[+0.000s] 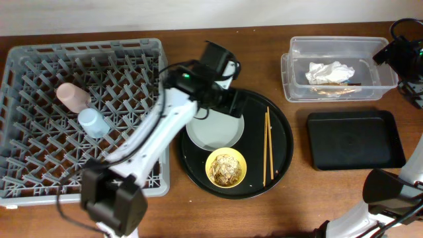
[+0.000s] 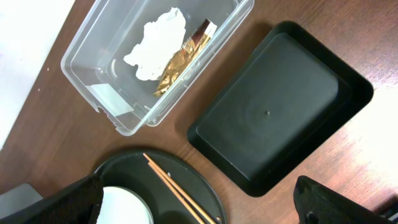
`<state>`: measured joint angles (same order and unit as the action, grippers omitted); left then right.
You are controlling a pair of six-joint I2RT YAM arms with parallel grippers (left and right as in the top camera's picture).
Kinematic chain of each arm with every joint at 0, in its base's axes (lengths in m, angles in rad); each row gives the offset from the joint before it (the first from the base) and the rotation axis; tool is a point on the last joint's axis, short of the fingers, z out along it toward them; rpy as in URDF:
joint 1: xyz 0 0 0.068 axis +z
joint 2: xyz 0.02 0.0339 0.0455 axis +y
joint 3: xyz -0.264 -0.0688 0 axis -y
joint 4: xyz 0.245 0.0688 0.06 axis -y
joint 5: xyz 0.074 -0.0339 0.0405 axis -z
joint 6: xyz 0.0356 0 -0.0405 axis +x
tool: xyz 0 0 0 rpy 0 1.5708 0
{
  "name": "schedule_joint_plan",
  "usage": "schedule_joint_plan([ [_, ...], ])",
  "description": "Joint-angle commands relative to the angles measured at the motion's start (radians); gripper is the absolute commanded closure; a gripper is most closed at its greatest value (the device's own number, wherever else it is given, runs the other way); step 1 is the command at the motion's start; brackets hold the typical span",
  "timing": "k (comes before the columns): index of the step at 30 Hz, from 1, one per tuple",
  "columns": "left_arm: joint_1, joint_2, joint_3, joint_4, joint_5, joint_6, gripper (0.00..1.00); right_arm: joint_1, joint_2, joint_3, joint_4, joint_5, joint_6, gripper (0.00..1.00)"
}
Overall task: Sort waste into correct bins and load items into the dishwasher rack
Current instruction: 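Reach the left gripper to the white plate and grasp its rim, then lift the white plate and carry it left toward the rack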
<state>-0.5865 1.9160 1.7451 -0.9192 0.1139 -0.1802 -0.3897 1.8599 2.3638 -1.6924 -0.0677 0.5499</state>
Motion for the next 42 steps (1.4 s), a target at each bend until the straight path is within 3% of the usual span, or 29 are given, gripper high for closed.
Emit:
schedule_joint_plan([
  [1, -0.075, 0.105, 0.016, 0.061, -0.219, -0.126, 0.04, -0.003, 0.000, 0.000, -0.006, 0.013, 0.005, 0.01],
  [3, -0.116, 0.159, 0.016, 0.101, -0.277, -0.188, 0.17, -0.003, 0.000, 0.000, -0.006, 0.013, 0.005, 0.01],
  [9, -0.211, 0.279, 0.016, 0.196, -0.299, -0.227, 0.31, -0.003, 0.000, 0.000, -0.006, 0.013, 0.005, 0.01],
  [11, -0.235, 0.314, 0.016, 0.208, -0.349, -0.227, 0.40, -0.003, 0.000, 0.000, -0.006, 0.013, 0.005, 0.01],
  [16, -0.249, 0.371, 0.016, 0.203, -0.399, -0.237, 0.53, -0.003, 0.000, 0.000, -0.006, 0.013, 0.005, 0.01],
  [21, -0.249, 0.375, 0.016, 0.179, -0.399, -0.269, 0.57, -0.003, 0.000, 0.000, -0.006, 0.013, 0.005, 0.01],
  [23, -0.249, 0.375, 0.016, 0.170, -0.399, -0.269, 0.69, -0.003, 0.000, 0.000, -0.006, 0.013, 0.005, 0.01],
  [28, -0.249, 0.375, 0.016, 0.143, -0.399, -0.269, 0.88, -0.003, 0.000, 0.000, -0.006, 0.013, 0.005, 0.01],
  [33, -0.249, 0.368, 0.030, 0.134, -0.399, -0.268, 0.99, -0.003, 0.000, 0.000, -0.006, 0.013, 0.005, 0.01],
  [42, -0.249, 0.334, 0.236, -0.020, -0.397, -0.268, 0.99, -0.003, 0.000, 0.000, -0.006, 0.013, 0.005, 0.01],
])
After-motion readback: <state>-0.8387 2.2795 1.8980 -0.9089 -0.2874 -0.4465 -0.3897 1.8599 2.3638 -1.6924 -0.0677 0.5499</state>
